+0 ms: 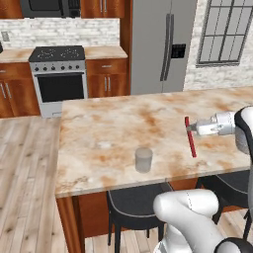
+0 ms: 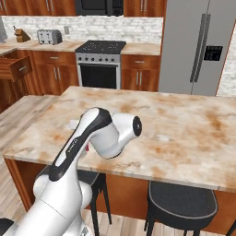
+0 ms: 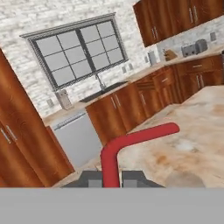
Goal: Take a straw from the drawer in front and place it inside the glass cup on the dining counter.
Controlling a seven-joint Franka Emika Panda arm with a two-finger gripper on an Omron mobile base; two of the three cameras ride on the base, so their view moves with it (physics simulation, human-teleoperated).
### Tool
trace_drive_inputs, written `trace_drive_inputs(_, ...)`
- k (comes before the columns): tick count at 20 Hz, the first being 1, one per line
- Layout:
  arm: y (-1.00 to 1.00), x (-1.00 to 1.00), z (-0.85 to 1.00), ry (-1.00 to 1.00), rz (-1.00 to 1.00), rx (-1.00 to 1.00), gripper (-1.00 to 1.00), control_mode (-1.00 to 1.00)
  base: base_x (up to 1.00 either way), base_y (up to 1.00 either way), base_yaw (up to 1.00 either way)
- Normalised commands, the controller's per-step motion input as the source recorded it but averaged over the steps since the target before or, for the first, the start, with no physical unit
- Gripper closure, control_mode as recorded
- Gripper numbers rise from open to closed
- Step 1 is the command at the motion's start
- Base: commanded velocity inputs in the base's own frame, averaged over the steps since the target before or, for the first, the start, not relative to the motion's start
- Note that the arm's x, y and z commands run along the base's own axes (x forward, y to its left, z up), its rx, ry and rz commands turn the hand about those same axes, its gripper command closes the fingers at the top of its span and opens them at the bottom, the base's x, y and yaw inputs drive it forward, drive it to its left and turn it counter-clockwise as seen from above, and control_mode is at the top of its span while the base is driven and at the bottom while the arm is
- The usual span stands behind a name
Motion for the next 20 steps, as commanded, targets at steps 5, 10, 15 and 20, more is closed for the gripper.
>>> trace_drive_inputs(5, 0.23, 0.02, 0.1, -0.17, 0.22, 0.15, 1.0, -1.0, 0.0, 0.0, 0.0)
trace_drive_inputs(10, 0.22, 0.03, 0.04, -0.07, 0.21, 0.1, 1.0, -1.0, 0.0, 0.0, 0.0)
trace_drive_inputs(15, 0.3, 0.05, 0.01, -0.01, 0.21, 0.08, 1.0, -1.0, 0.0, 0.0, 0.0)
trace_drive_inputs(20, 0.3, 0.16, 0.09, 0.0, 0.19, 0.08, 1.0, -1.0, 0.0, 0.0, 0.0)
